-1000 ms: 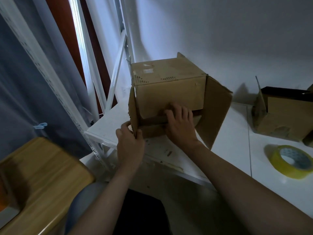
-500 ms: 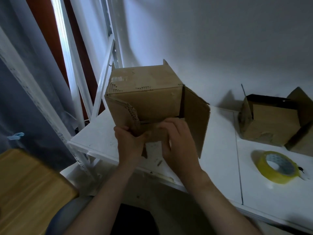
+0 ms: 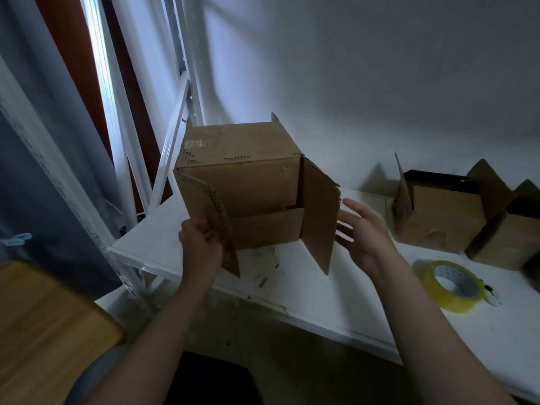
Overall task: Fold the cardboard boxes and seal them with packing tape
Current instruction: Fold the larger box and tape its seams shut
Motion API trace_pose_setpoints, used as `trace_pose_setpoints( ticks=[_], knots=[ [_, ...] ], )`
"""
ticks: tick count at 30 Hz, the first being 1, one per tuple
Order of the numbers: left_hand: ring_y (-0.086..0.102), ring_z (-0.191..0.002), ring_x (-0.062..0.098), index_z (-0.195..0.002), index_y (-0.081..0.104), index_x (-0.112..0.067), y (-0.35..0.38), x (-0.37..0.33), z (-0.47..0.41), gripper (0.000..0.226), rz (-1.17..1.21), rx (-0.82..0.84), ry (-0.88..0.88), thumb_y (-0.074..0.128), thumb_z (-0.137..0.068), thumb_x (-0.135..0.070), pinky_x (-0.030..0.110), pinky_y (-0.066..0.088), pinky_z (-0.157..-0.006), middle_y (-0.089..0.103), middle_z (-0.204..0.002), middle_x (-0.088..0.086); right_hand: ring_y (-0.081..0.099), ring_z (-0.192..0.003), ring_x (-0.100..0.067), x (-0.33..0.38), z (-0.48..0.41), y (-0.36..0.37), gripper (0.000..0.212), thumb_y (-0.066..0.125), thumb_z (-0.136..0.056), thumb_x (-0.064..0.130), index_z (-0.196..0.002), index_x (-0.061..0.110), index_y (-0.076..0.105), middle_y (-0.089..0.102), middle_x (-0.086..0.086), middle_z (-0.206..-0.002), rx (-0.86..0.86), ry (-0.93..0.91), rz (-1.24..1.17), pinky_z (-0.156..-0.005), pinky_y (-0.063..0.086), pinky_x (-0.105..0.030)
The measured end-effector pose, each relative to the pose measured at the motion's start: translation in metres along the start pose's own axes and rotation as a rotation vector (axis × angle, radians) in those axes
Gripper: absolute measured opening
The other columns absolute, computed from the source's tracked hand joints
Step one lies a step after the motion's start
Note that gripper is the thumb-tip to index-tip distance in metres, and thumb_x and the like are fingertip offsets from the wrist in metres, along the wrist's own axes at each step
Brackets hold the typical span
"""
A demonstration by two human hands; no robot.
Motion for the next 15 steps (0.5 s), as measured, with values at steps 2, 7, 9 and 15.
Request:
trace_pose_setpoints(
  ticks=[2, 7, 9, 15],
  knots=[
    [0.056, -0.099, 0.017, -0.116, 0.042, -0.018, -0.004, 0.006, -0.007, 0.037, 0.043, -0.035, -0.026, 0.070, -0.093, -0.012, 0.029, 0.055, -0.080, 0.048, -0.126, 0.012, 0.063, -0.114, -0.027, -0.004, -0.006, 0.011, 0.050, 0.076, -0.089, 0.014, -0.134, 0.026, 0.057, 0.065, -0.011, -0.125, 0.060, -0.018, 0.076, -0.102, 0.050, -0.049],
    [0.047, -0.129, 0.035, -0.150, 0.021, -0.016, -0.008, 0.031, -0.028, 0.102, -0.006, 0.019, -0.240, 0.086, -0.076, -0.042, 0.052, 0.047, -0.106, 0.031, -0.152, 0.016, 0.052, -0.127, -0.026, -0.011, -0.030, 0.044, 0.082, 0.086, -0.080, 0.030, -0.149, 0.030, 0.040, 0.045, -0.004, -0.146, 0.085, -0.106, 0.349, -0.096, 0.050, -0.040],
    [0.041, -0.137, 0.039, -0.154, 0.019, -0.018, -0.007, 0.041, -0.040, 0.109, -0.074, 0.076, -0.250, 0.085, -0.074, -0.049, 0.057, 0.041, -0.111, 0.031, -0.156, 0.016, 0.048, -0.133, -0.026, -0.017, -0.042, 0.057, 0.089, 0.085, -0.079, 0.039, -0.152, 0.029, 0.036, 0.041, -0.003, -0.153, 0.099, -0.134, 0.447, -0.096, 0.050, -0.038],
    [0.053, -0.131, 0.032, -0.145, 0.048, -0.016, 0.013, 0.055, -0.056, 0.074, -0.101, 0.278, -0.170, 0.072, -0.086, -0.053, 0.046, 0.044, -0.107, 0.055, -0.146, 0.006, 0.019, -0.147, -0.036, -0.045, -0.064, 0.077, 0.090, 0.066, -0.078, 0.075, -0.153, 0.033, 0.037, 0.046, -0.005, -0.151, 0.073, -0.038, 0.776, -0.113, 0.027, -0.049]
  ],
)
Point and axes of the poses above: each hand's wrist, its own z-axis away from the middle knuckle, its own y-axis out of the palm, x = y × z, the point moved 6 cm from there along -z, towards the middle knuckle
